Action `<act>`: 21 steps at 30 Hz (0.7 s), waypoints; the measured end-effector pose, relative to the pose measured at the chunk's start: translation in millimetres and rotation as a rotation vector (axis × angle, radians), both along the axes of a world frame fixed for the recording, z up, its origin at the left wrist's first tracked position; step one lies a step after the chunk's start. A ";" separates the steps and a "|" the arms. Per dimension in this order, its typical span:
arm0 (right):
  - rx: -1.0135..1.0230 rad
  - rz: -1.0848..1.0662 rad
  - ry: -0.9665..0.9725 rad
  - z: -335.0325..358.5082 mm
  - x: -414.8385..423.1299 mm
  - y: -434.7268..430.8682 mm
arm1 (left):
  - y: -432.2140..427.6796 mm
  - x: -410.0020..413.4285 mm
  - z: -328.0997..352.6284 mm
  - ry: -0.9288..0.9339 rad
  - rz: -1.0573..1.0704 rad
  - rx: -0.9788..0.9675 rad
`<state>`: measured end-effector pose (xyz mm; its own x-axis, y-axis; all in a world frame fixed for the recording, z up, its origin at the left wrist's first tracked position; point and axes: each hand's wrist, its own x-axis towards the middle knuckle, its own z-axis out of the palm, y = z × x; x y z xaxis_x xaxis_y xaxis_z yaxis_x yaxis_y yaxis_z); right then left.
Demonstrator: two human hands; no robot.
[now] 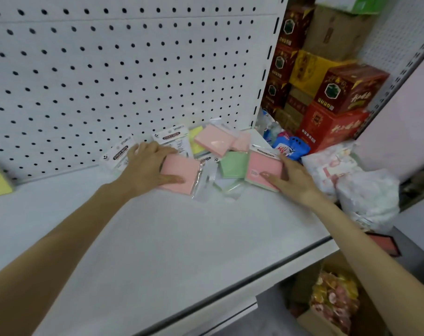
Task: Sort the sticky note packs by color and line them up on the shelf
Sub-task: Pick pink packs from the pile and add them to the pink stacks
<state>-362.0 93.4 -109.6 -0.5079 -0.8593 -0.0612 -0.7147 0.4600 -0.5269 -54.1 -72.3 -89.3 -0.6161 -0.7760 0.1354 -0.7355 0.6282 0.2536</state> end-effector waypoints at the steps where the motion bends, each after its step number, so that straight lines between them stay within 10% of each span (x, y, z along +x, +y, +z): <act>1: -0.002 -0.007 -0.007 0.0 0.2 1.0 | 1.1 -0.7 0.7 0.001 0.019 0.004; 15: -0.456 -0.151 -0.329 7.6 36.5 15.6 | 39.2 25.6 39.0 0.133 -0.017 0.253; 21: -0.516 0.079 -0.505 40.2 93.3 18.9 | 64.4 91.8 44.8 0.604 0.121 0.487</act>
<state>-268.7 112.3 -69.5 -0.4602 -0.8749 0.1511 -0.3481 0.0212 -0.9372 37.7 -7.9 -44.5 -0.4514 -0.8910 0.0474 -0.4386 0.2679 0.8578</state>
